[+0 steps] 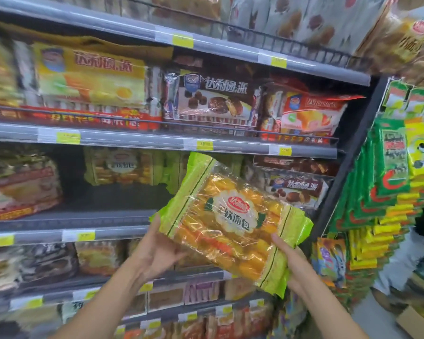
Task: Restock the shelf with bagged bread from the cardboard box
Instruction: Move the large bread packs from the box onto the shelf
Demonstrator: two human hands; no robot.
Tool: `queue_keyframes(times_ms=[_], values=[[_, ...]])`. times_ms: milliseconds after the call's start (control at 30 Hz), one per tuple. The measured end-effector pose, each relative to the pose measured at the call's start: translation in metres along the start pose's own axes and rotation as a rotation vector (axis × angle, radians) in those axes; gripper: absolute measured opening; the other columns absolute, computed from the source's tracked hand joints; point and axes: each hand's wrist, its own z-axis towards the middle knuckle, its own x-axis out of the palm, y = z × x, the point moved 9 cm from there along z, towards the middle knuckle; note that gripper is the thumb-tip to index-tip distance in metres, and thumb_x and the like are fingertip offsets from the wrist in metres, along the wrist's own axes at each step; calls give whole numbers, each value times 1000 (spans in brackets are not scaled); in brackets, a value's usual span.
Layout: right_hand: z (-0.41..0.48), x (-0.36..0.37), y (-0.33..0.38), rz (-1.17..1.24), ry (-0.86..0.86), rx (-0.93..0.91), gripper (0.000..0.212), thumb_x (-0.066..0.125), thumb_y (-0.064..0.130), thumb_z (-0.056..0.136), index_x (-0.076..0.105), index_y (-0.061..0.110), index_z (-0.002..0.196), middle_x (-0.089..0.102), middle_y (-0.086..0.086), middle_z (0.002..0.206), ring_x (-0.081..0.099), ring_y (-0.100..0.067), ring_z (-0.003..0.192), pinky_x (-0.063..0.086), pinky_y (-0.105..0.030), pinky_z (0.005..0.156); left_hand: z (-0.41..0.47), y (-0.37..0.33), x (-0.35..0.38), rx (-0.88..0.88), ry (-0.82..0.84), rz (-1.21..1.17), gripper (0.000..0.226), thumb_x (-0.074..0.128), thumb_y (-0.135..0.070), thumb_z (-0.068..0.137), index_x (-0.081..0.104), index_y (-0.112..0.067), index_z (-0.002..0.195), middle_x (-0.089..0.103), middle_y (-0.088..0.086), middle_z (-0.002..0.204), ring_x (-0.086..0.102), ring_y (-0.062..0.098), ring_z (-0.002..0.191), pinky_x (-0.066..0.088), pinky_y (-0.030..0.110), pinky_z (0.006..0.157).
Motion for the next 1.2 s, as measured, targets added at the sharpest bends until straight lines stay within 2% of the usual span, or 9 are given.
queue_keyframes(times_ms=[133, 300, 400, 533, 667, 800, 900, 1033, 1200], values=[[0, 39, 14, -134, 65, -36, 127, 90, 55, 65, 17, 16, 160, 28, -6, 164, 29, -29, 150, 25, -52, 121, -7, -18, -60, -89, -80, 20, 79, 46, -70, 84, 68, -10, 130, 55, 28, 142, 46, 48, 136, 27, 66, 117], [19, 106, 20, -268, 161, -86, 110, 92, 61, 58, 45, 15, 146, 51, -6, 150, 53, -26, 129, 42, -47, 109, -16, -71, -111, -68, -170, 427, 93, 97, -56, 44, 70, -19, 126, 66, 15, 133, 68, 31, 113, 58, 49, 89], [30, 155, 26, -276, 209, -82, 119, 87, 53, 69, 21, 9, 158, 31, -9, 163, 36, -29, 145, 31, -46, 116, -12, -107, -148, -86, -188, 626, 81, 91, -55, 62, 59, -42, 135, 58, -1, 145, 54, 27, 133, 37, 61, 112], [53, 231, 31, -341, 272, -66, 120, 85, 52, 73, 14, 7, 159, 24, -10, 165, 25, -28, 151, 25, -44, 120, -6, -154, -180, -106, -175, 674, 59, 79, -29, 84, 55, -39, 137, 66, -9, 135, 59, 22, 128, 45, 56, 105], [87, 317, 36, -361, 391, -76, 96, 95, 52, 59, 56, 13, 138, 63, 1, 134, 56, -24, 126, 40, -43, 110, 3, -213, -219, -10, -219, 814, 67, 85, -29, 80, 53, -30, 139, 69, -9, 131, 64, 14, 122, 44, 44, 109], [114, 381, 38, -394, 429, -20, 95, 82, 32, 81, 26, 9, 155, 31, -2, 158, 27, -27, 149, 22, -48, 120, 19, -263, -265, 36, -380, 953, 83, 89, -59, 63, 54, -30, 133, 68, -10, 126, 62, 8, 117, 45, 32, 100], [136, 418, 37, -457, 446, 25, 88, 81, 39, 80, 39, 10, 153, 24, -7, 166, 18, -26, 153, 12, -50, 124, 34, -285, -306, 9, -576, 1095, 59, 81, -48, 79, 59, -15, 123, 60, -7, 101, 56, 14, 96, 44, 31, 80], [176, 447, 19, -566, 431, -3, 134, 87, 73, 49, 32, 17, 158, 29, -4, 165, 27, -23, 151, 23, -40, 119, 73, -292, -385, -20, -668, 1110, 65, 88, -55, 62, 68, -18, 112, 73, 0, 105, 69, 18, 97, 56, 36, 90], [192, 465, 27, -506, 257, -112, 110, 79, 34, 87, 1, 10, 161, 25, -12, 165, 35, -31, 147, 37, -33, 107, 126, -280, -430, 139, -578, 1119, 59, 89, -20, 70, 60, -34, 120, 77, -1, 105, 75, 10, 88, 62, 32, 78]])
